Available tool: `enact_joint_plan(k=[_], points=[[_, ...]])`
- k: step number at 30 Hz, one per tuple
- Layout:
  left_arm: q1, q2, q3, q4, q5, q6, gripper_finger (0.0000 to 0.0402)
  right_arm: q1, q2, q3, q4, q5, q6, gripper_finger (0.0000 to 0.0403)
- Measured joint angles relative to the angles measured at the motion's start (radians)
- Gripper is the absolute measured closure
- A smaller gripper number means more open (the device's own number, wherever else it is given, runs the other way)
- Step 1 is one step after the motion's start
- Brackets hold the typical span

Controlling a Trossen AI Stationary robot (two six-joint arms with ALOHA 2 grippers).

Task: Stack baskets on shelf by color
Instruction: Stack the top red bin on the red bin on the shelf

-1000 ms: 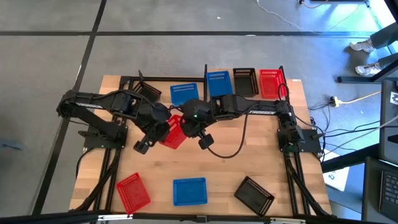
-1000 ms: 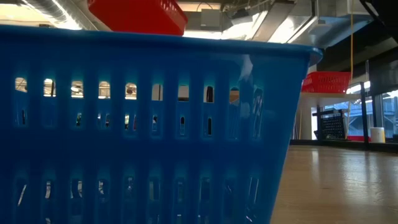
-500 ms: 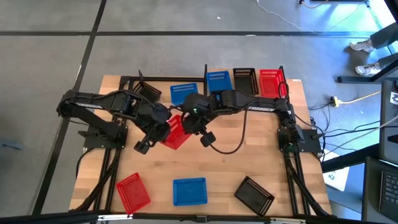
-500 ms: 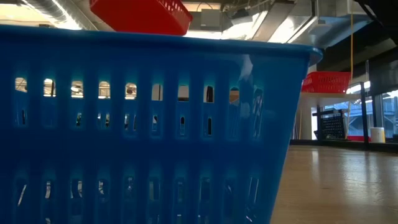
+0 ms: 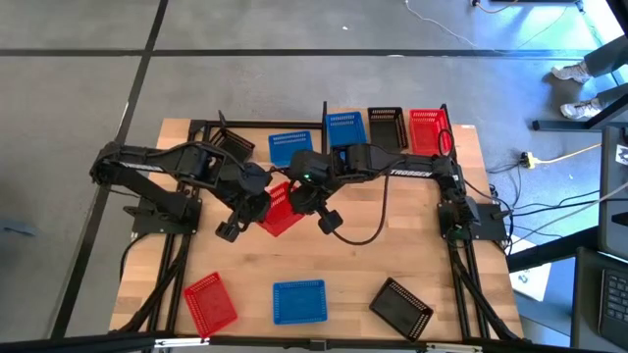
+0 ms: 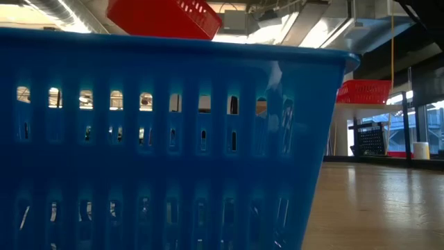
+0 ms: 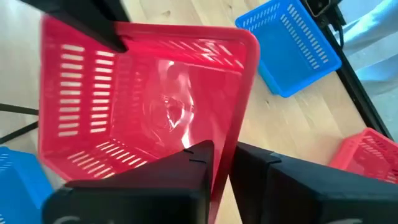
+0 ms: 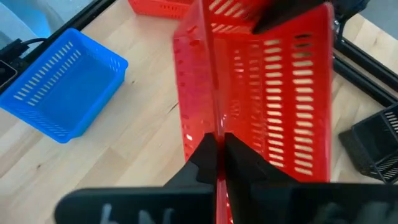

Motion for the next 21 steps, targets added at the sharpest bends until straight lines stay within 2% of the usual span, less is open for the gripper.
enact_joint_plan(k=[7,13,18,21], points=[[0.0,0.001,0.0,0.009,-0.035,0.0,0.0322,-0.001,0.0,0.0,-0.008,0.003,0.002,0.04],[0.001,-0.012,0.0,0.017,-0.062,-0.003,0.0317,0.008,0.001,0.0,-0.046,0.062,0.032,0.0401],[0.002,-0.033,0.003,0.024,-0.093,-0.002,0.0317,0.007,0.002,0.002,-0.061,0.065,0.058,0.0401],[0.002,-0.034,0.022,0.006,-0.131,-0.002,0.0317,0.012,0.002,0.002,-0.061,0.128,0.058,0.0402]])
